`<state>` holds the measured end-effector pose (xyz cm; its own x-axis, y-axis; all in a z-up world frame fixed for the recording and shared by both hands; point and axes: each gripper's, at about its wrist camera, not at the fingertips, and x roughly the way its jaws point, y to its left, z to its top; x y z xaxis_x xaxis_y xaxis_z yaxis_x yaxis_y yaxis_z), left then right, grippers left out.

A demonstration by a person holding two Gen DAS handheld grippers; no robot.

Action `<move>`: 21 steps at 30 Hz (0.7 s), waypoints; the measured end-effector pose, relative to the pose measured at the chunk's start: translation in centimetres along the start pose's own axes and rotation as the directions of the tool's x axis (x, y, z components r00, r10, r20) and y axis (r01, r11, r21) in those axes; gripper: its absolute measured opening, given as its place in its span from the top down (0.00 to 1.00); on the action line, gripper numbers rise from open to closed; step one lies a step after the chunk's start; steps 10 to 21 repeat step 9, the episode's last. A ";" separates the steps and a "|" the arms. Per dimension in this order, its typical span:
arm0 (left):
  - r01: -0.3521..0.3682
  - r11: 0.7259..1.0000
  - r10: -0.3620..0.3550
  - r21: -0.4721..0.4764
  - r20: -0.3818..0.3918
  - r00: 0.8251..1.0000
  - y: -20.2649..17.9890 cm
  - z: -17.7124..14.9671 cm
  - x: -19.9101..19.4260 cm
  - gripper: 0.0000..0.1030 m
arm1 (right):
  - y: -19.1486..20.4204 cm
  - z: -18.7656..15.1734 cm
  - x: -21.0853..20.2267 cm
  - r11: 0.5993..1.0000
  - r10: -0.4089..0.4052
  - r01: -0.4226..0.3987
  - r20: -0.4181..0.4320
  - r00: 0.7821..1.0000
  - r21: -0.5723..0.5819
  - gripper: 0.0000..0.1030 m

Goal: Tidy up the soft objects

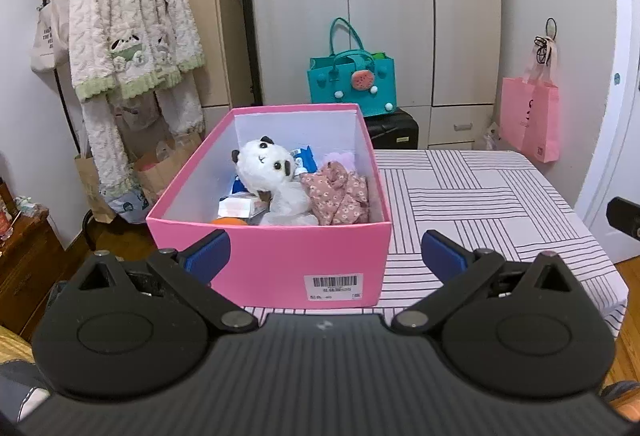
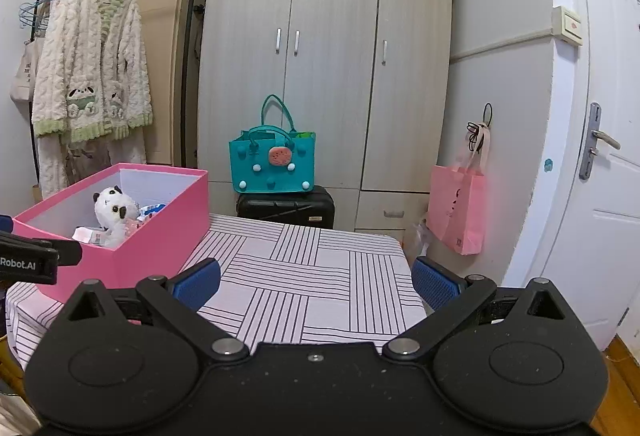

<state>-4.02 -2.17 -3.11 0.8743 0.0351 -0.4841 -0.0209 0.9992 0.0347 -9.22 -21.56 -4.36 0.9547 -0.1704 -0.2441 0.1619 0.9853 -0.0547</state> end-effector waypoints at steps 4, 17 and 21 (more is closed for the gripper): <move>0.010 1.000 -0.010 -0.002 -0.018 1.000 0.2 -0.1 0.3 0.00 | 0.4 -0.1 0.1 1.000 -0.006 0.006 0.005 1.000 -0.017 0.00; 0.004 1.000 -0.004 0.004 -0.022 1.000 0.2 -0.1 0.2 0.00 | 0.5 -0.2 -0.2 1.000 -0.012 0.012 0.008 1.000 -0.021 0.00; 0.004 1.000 -0.004 0.004 -0.022 1.000 0.2 -0.1 0.2 0.00 | 0.5 -0.2 -0.2 1.000 -0.012 0.012 0.008 1.000 -0.021 0.00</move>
